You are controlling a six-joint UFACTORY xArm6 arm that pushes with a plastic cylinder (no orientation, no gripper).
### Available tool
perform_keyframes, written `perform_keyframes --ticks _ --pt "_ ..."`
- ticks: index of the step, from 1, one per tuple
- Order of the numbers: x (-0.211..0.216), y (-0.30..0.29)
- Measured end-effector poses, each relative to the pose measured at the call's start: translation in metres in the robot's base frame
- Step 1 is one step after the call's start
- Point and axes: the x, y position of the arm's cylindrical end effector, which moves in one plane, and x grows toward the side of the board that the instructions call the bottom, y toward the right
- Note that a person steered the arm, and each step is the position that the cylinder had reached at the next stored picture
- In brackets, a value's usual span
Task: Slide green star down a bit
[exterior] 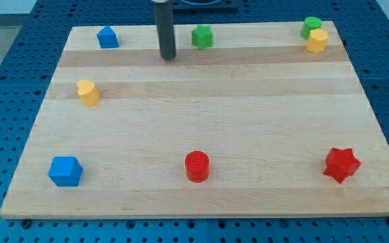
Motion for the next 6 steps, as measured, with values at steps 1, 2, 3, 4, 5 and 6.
perform_keyframes --ticks 1,2,3,4,5,6 --pt "-0.032 -0.015" --pt "-0.043 -0.004" --pt "-0.045 0.023" --pt "-0.045 0.060" --pt "-0.045 0.097" --pt "-0.045 0.123"
